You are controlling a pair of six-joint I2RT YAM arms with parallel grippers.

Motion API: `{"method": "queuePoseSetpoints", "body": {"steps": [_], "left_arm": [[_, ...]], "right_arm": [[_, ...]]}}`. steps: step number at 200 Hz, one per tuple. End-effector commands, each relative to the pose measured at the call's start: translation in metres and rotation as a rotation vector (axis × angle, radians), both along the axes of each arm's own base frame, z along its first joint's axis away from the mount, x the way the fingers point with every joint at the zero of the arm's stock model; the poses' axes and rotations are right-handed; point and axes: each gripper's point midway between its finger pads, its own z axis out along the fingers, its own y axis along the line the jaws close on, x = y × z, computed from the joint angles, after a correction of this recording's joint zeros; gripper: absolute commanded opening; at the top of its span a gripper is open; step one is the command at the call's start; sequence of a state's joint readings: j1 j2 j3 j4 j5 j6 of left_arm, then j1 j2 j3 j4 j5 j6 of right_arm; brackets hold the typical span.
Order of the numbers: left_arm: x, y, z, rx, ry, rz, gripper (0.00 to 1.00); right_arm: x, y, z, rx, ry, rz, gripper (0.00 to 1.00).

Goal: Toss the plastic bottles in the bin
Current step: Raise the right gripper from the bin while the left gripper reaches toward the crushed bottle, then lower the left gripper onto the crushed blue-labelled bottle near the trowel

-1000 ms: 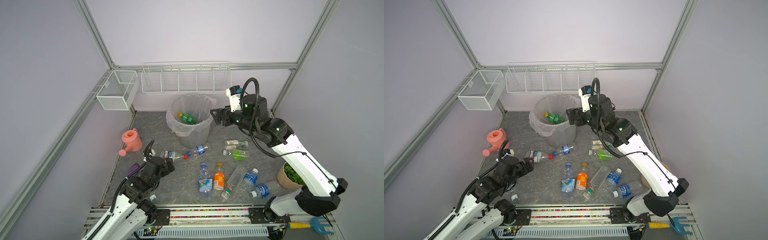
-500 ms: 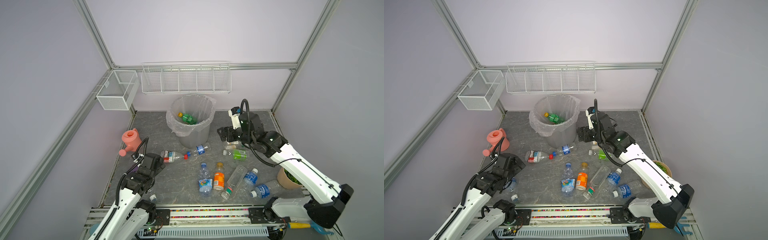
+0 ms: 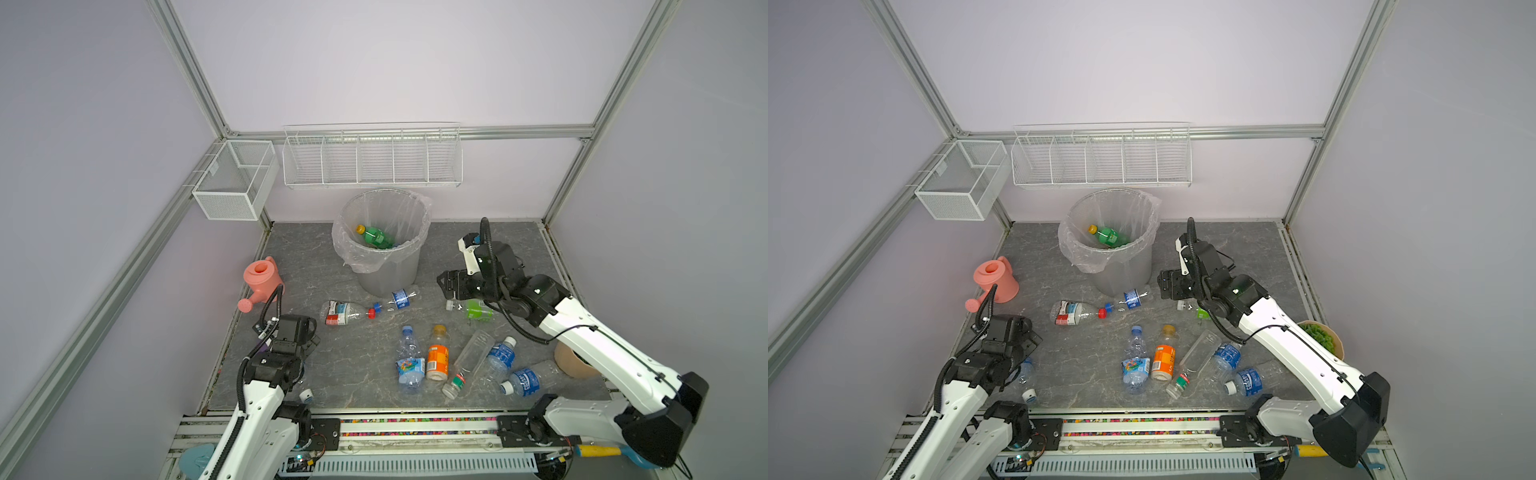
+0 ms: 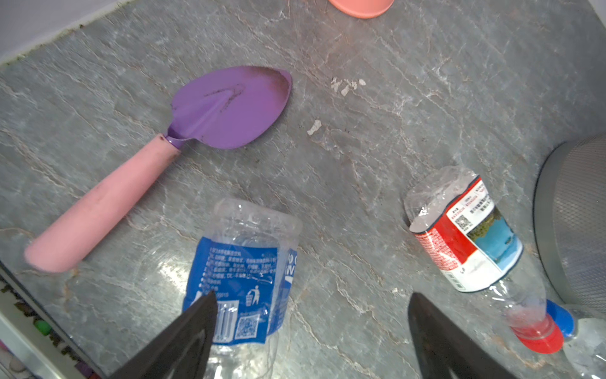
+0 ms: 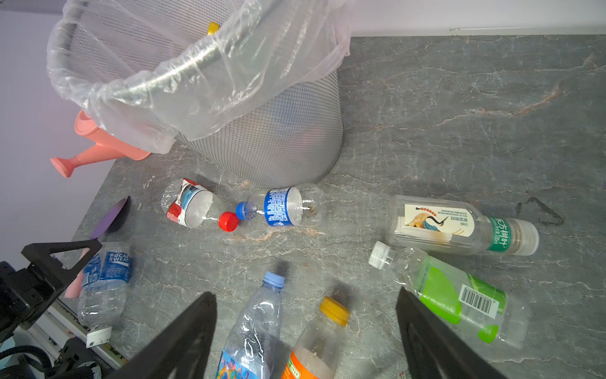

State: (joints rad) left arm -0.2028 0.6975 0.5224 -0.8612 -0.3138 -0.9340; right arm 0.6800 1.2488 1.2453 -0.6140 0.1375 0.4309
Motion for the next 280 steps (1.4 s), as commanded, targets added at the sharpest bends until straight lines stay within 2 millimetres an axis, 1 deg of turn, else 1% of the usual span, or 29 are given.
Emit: {"method": "queuePoseSetpoints", "body": {"steps": [1,35,67,82,109,159,176,187,198,212,229,243,255,280], "left_arm": [[0.001,0.0,-0.009,-0.015,-0.001,0.013,0.9],[-0.004,0.0,-0.024,-0.022,0.02,0.022,0.9],[-0.007,-0.002,-0.039,-0.04,0.051,0.026,0.9],[-0.009,-0.002,-0.043,-0.043,0.057,0.026,0.9],[-0.01,-0.002,-0.042,-0.043,0.053,0.024,0.9],[-0.005,-0.004,-0.027,-0.049,0.013,0.006,0.89],[-0.002,-0.008,-0.021,-0.051,0.015,-0.022,0.88],[-0.001,-0.008,-0.009,-0.043,0.016,-0.038,0.88],[-0.005,-0.003,0.005,-0.021,0.024,-0.014,0.88],[-0.004,0.001,0.023,-0.01,-0.007,0.001,0.89],[-0.004,0.002,0.033,-0.017,-0.03,0.019,0.89],[-0.005,0.004,0.034,-0.018,-0.03,0.042,0.9],[-0.008,0.008,0.029,-0.013,-0.027,0.076,0.91],[-0.022,0.018,0.017,-0.005,-0.016,0.154,0.91]], "right_arm": [[-0.003,-0.011,0.004,0.002,-0.016,-0.036,0.88],[-0.004,-0.022,0.0,-0.026,-0.015,-0.066,0.88],[-0.005,-0.025,-0.003,-0.02,-0.007,-0.072,0.88],[-0.006,-0.025,-0.005,-0.024,-0.003,-0.07,0.88],[-0.006,-0.027,-0.006,-0.025,0.0,-0.078,0.88],[-0.005,-0.023,-0.013,0.0,0.022,-0.079,0.88],[-0.005,-0.022,-0.01,0.006,0.018,-0.08,0.88],[-0.005,-0.022,-0.01,0.004,0.016,-0.08,0.88],[-0.004,-0.023,-0.009,0.001,0.01,-0.081,0.88],[-0.004,-0.023,-0.01,0.002,0.011,-0.084,0.88],[-0.002,-0.02,-0.011,0.009,0.016,-0.082,0.88],[-0.002,-0.019,-0.013,0.009,0.022,-0.08,0.88],[-0.003,-0.02,-0.015,0.008,0.026,-0.08,0.88],[-0.005,-0.023,-0.02,-0.008,0.029,-0.082,0.88]]}}
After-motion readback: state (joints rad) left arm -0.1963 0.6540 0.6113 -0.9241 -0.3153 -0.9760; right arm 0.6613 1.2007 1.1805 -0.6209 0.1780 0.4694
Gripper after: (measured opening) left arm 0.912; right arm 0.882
